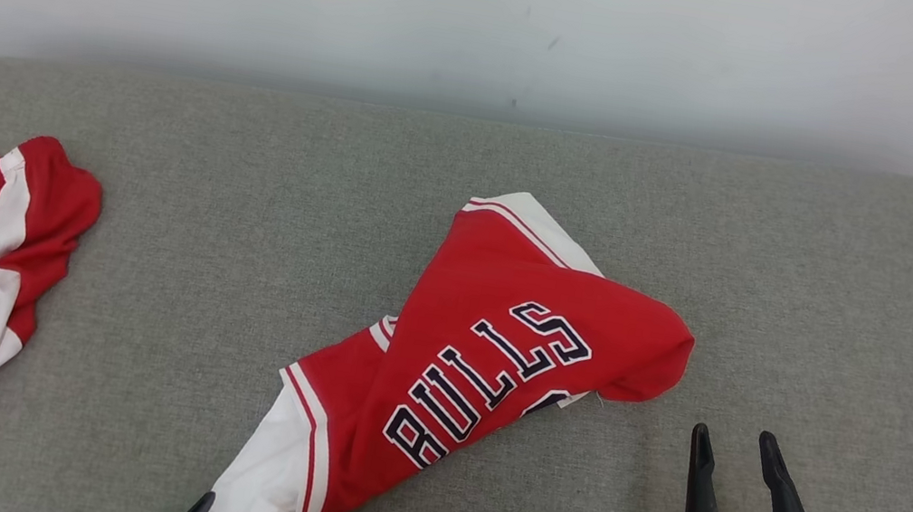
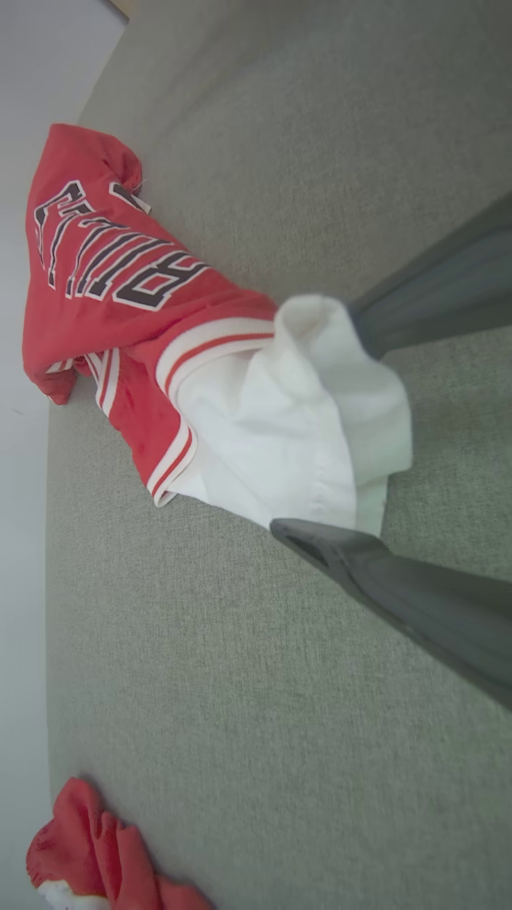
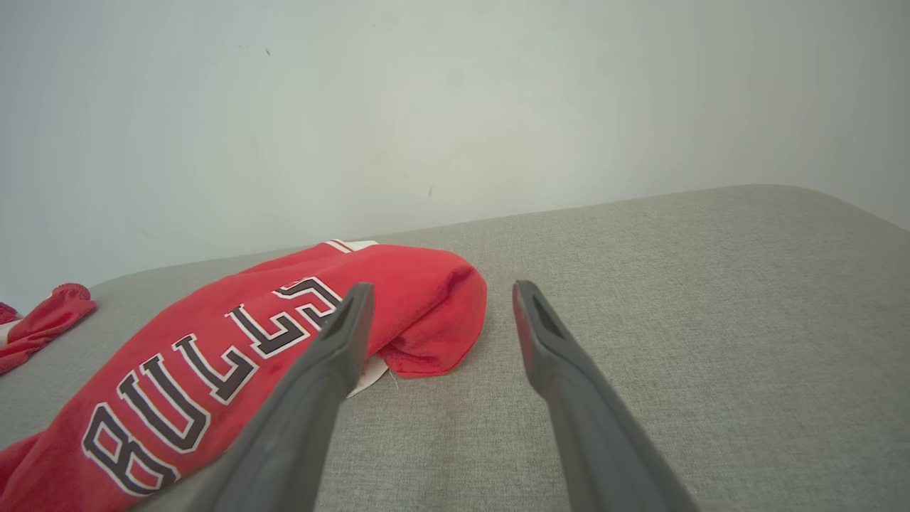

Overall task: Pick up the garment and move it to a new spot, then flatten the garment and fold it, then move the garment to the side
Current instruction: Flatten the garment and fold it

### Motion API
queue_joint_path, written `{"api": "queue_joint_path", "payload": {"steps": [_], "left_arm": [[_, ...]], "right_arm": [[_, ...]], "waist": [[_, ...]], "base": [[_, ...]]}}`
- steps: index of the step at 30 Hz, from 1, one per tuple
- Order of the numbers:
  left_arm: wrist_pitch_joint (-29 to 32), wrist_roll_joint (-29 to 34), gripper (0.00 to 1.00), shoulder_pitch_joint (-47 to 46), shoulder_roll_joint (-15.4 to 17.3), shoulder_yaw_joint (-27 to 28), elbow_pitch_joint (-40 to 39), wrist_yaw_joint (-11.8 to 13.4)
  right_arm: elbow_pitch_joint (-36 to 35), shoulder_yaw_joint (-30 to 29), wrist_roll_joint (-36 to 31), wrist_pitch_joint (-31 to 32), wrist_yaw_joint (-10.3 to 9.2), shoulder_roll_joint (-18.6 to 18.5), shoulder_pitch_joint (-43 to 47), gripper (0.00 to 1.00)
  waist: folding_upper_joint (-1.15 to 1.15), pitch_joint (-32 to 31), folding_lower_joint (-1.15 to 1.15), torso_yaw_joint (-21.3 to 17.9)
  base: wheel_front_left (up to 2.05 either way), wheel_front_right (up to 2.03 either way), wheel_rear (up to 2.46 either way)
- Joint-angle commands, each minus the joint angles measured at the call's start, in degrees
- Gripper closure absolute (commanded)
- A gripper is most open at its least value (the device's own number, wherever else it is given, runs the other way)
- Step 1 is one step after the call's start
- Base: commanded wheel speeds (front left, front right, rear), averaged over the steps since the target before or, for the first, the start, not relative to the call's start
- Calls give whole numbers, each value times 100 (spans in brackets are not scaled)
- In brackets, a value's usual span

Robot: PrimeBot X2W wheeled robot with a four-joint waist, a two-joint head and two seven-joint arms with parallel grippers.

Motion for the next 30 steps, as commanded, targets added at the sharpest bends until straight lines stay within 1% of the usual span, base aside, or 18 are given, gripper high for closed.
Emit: {"api": "queue_joint_path", "payload": {"steps": [1,4,17,20,23,26,30], "left_arm": [[-53,-60,0,110,-10,-2,-85,-14],[-67,-139,0,169,-32,5,-259,-27],[71,-138,0,655,126,-76,-978,117],[27,-132,0,527,123,-36,-1072,141],[20,-131,0,356,153,-6,-1163,103],[37,-75,0,135,208,37,-1187,91],[104,-134,0,-252,262,112,-1080,9]], "right_arm": [[11,6,17,-13,-13,-4,3,0],[19,4,19,-13,-13,-4,32,0],[14,-86,-25,-13,-13,-4,96,0],[29,-59,8,-13,-13,-4,122,0],[49,-8,36,-13,-13,-4,112,0],[46,48,37,-13,-13,-4,70,0],[38,39,3,-13,-13,-3,51,0]], "waist": [[0,0,0,8],[0,-2,0,20],[0,-67,0,21],[0,-92,0,22],[0,-111,0,-17],[0,-121,0,-109],[0,-105,0,-239]], "base": [[0,0,0],[0,0,0],[0,0,0],[0,0,0],[0,0,0],[0,0,0],[0,0,0]]}}
